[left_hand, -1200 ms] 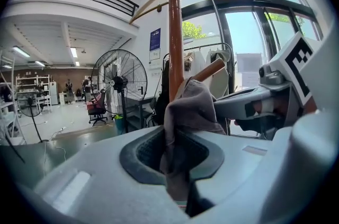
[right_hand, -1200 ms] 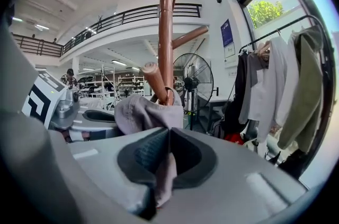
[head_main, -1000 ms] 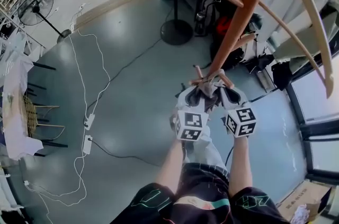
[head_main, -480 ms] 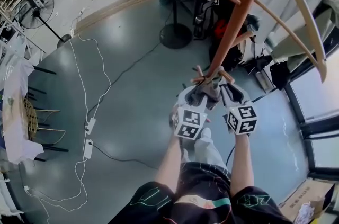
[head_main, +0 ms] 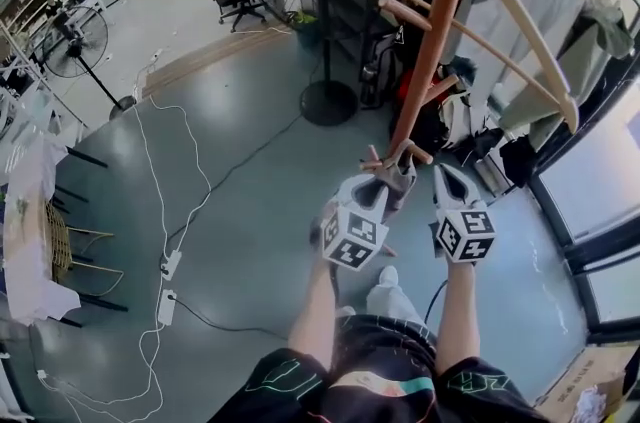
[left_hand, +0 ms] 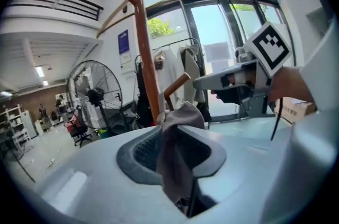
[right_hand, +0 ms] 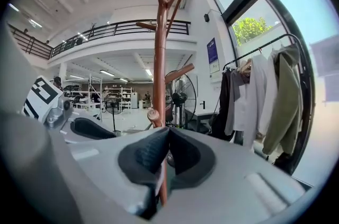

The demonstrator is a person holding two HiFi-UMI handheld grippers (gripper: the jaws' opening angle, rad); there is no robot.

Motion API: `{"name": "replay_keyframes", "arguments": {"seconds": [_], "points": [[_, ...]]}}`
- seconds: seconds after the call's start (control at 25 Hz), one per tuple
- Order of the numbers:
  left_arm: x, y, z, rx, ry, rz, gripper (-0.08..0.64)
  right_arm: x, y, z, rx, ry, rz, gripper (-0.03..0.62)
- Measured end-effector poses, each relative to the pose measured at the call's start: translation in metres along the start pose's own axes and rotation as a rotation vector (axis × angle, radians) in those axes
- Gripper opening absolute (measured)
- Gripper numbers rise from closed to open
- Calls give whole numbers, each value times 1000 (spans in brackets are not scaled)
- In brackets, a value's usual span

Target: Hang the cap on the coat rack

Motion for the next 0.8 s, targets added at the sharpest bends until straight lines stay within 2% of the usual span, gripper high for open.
{"name": "replay_keyframes", "arguments": {"seconds": [0.04, 0.12, 0.24, 0.44, 0.6, 0.8], "points": [[2, -1, -1, -25, 19, 30, 97, 2, 1, -3, 2, -8, 2, 5], [8, -2, -3, -34, 6, 56, 110, 4, 4, -6, 4, -22, 7, 5], [18, 2, -9, 39, -101, 57, 110, 7, 7, -12, 7, -47, 14, 5], [31, 10, -29, 163, -297, -50, 39, 14, 5, -25, 19, -104, 33, 5], [34, 14, -43, 204, -362, -169, 11, 16, 1, -37, 38, -144, 42, 5], [40, 14, -55, 236, -449, -212, 9, 20, -6, -52, 36, -192, 47, 4]]}}
Point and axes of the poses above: the fingertips, and each gripper's own axes: x backward along the fingers, y to its left, z out of its underside, the point moved 9 cm from there along x, backward along the fingers, and after that the axes turned 9 degrees about x, right-handed, at the moved point
